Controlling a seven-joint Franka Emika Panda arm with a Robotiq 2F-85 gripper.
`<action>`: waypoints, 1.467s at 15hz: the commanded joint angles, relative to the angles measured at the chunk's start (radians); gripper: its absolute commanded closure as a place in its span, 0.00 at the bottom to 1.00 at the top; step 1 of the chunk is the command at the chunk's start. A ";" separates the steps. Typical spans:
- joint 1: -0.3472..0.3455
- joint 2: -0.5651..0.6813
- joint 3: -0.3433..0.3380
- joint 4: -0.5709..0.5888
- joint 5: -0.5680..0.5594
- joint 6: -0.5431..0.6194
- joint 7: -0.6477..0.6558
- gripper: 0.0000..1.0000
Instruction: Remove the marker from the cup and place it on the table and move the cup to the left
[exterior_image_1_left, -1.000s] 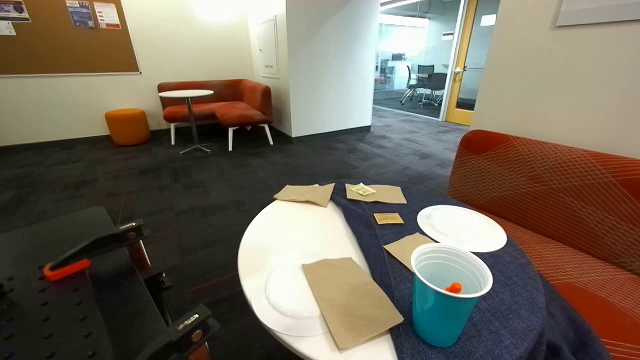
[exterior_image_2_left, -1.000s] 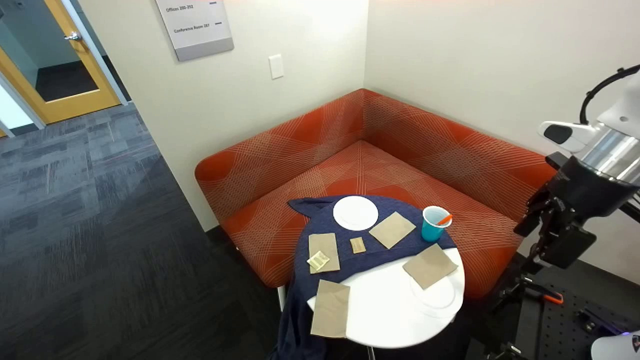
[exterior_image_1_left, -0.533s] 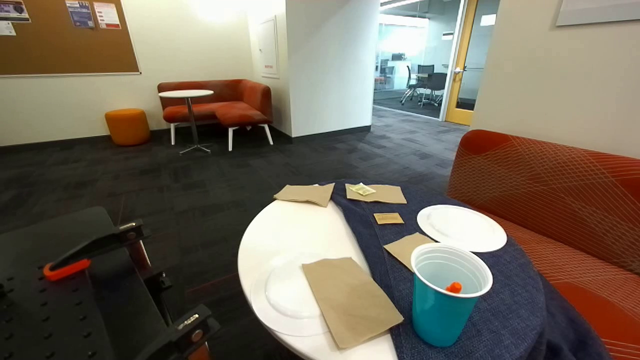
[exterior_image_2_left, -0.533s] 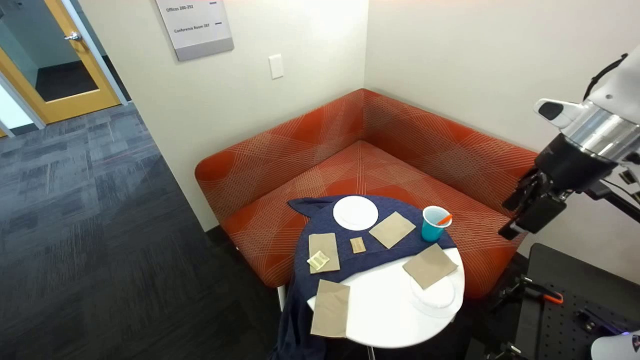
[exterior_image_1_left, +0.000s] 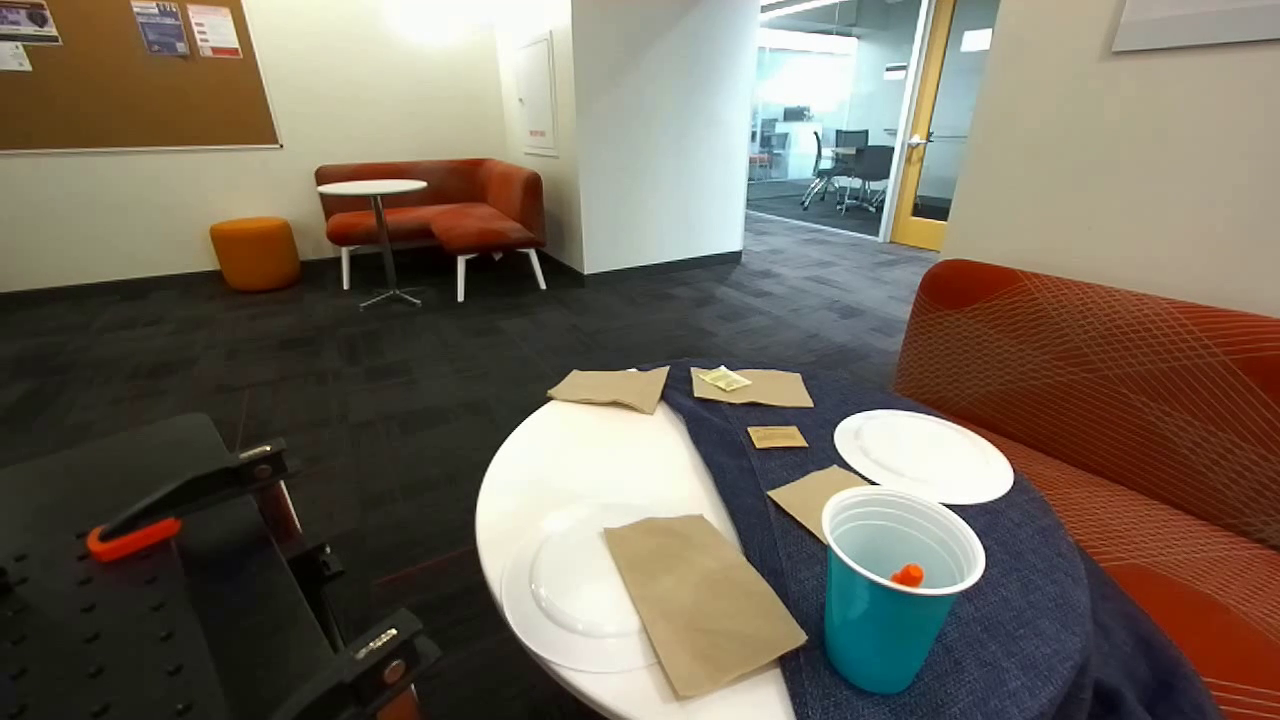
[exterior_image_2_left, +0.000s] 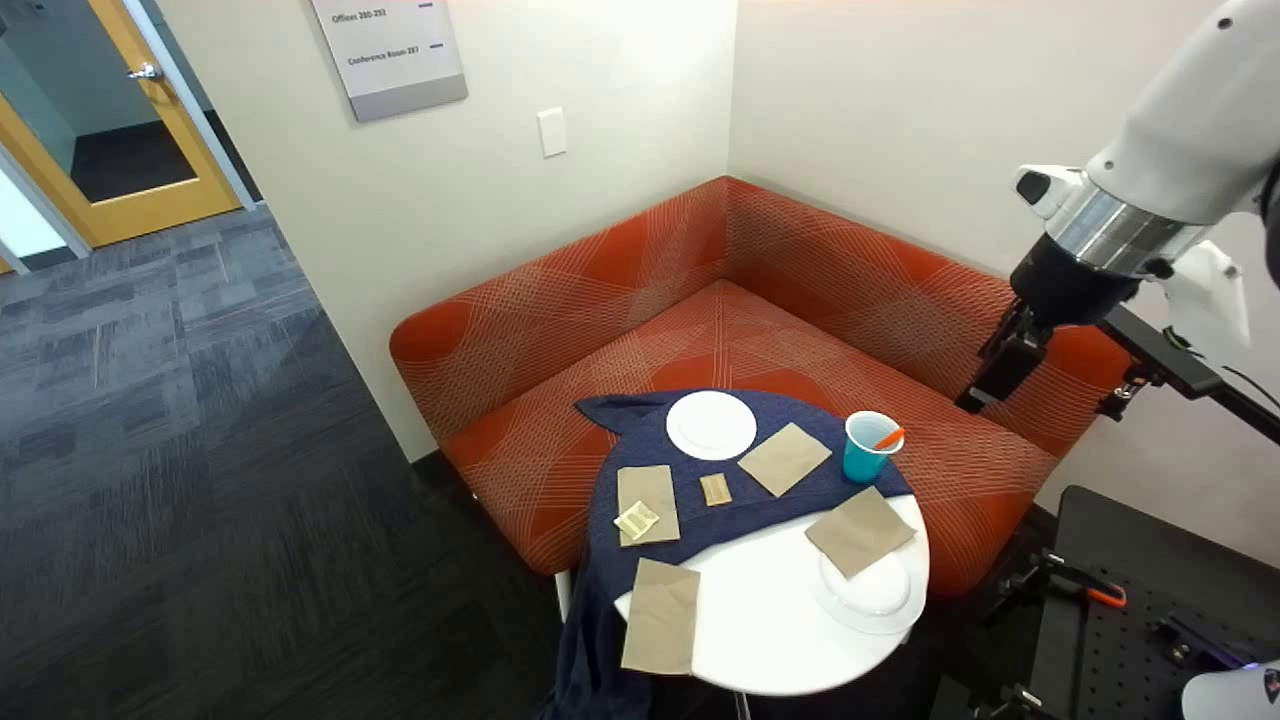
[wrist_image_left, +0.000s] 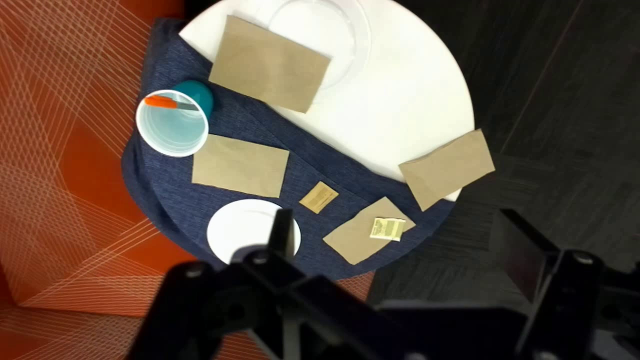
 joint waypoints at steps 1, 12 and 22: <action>-0.024 0.123 -0.007 0.078 -0.078 -0.010 -0.016 0.00; -0.084 0.456 -0.113 0.195 -0.253 -0.013 -0.113 0.00; -0.139 0.678 -0.181 0.272 -0.325 0.066 -0.254 0.00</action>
